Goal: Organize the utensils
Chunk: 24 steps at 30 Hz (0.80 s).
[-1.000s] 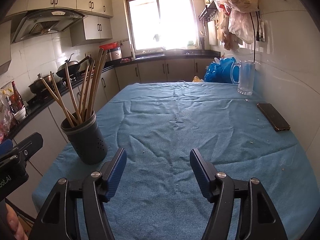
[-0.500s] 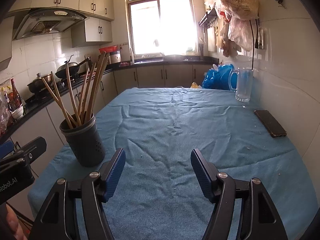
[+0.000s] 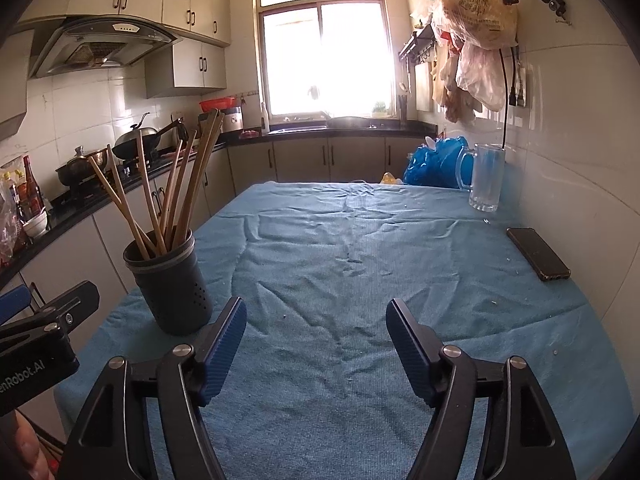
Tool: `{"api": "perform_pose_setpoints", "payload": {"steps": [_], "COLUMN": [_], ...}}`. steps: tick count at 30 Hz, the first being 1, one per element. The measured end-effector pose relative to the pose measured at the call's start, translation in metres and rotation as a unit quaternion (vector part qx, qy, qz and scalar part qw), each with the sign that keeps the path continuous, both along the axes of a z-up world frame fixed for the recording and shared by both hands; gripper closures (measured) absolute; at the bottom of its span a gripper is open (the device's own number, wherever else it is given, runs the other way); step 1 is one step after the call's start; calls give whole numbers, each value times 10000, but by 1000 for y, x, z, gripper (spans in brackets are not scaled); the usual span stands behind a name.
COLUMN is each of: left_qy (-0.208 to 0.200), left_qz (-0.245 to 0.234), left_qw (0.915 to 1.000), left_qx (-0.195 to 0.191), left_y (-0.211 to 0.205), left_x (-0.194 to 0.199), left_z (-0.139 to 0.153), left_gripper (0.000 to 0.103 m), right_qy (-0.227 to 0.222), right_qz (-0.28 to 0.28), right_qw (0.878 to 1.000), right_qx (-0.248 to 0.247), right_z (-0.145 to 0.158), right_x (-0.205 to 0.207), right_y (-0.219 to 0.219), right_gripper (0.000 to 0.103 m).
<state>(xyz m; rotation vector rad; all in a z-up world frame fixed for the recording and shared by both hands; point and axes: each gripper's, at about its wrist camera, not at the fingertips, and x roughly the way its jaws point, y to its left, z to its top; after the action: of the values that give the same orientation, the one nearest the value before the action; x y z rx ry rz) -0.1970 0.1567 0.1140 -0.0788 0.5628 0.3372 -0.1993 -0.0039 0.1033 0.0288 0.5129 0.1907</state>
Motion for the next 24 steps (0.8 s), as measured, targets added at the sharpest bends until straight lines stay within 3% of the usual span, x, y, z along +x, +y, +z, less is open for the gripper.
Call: {"api": "perform_pose_setpoints", "payload": {"steps": [24], "left_qy": [-27], "left_qz": [38], "left_qw": [10000], "left_qx": [-10], "left_y": [-4], "left_x": [-5], "left_z": [0], "left_gripper": [0], "right_qy": [-267], "right_qz": [32], "right_qw": [9996], "right_qx": [-51], "right_z": [4], "right_x": [-10], "right_y": [5], "right_gripper": [23]}}
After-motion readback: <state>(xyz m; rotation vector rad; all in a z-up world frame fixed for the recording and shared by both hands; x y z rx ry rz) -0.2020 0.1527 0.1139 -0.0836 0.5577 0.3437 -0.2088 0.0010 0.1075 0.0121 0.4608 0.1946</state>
